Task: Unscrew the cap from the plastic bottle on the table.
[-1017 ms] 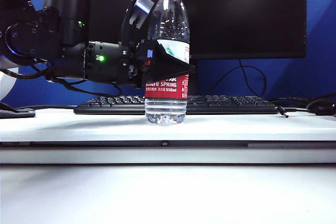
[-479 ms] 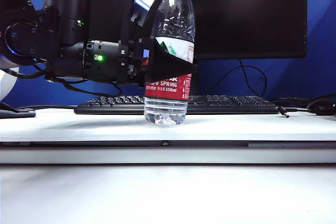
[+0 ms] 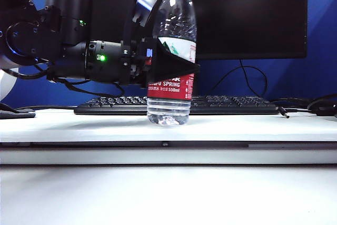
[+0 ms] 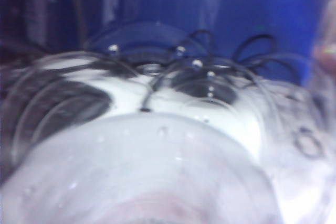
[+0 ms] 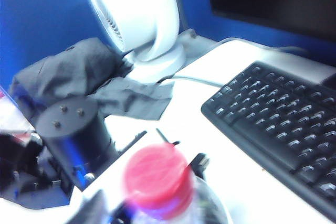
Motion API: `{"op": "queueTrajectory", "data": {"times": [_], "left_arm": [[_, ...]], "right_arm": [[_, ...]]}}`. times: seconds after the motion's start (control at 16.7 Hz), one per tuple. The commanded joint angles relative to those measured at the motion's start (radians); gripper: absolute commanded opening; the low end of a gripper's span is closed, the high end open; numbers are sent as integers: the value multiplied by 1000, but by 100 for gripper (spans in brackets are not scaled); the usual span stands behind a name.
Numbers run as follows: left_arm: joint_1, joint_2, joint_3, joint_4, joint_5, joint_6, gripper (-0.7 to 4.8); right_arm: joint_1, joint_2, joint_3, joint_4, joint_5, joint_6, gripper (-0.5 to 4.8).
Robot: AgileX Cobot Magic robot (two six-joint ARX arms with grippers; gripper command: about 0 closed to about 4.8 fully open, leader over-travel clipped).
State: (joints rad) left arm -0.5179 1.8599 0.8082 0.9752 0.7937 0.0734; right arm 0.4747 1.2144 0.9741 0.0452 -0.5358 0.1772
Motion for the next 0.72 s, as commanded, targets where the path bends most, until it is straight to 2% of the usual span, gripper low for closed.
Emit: {"op": "queueTrajectory", "data": {"times": [0.06,0.12,0.18,0.3,0.48,0.54,0.72], "left_arm": [[2,1,2,0,-16,-3,276],[2,1,2,2,-16,-3,276],[2,1,2,3,-16,-3,276],[2,1,1,3,-16,-3,276],[2,1,1,3,-15,-12,276],[2,1,1,7,-14,-20,276],[-12,2,0,10,-7,-25,276]], "right_arm": [[55,-61,6,18,163,25,236],[74,-70,6,18,211,27,236],[128,-77,6,14,340,44,244],[319,-73,-2,32,800,18,248],[537,-15,-4,154,1300,-53,248],[574,23,-4,194,1327,-54,247],[581,103,-3,235,1324,-31,248]]}}
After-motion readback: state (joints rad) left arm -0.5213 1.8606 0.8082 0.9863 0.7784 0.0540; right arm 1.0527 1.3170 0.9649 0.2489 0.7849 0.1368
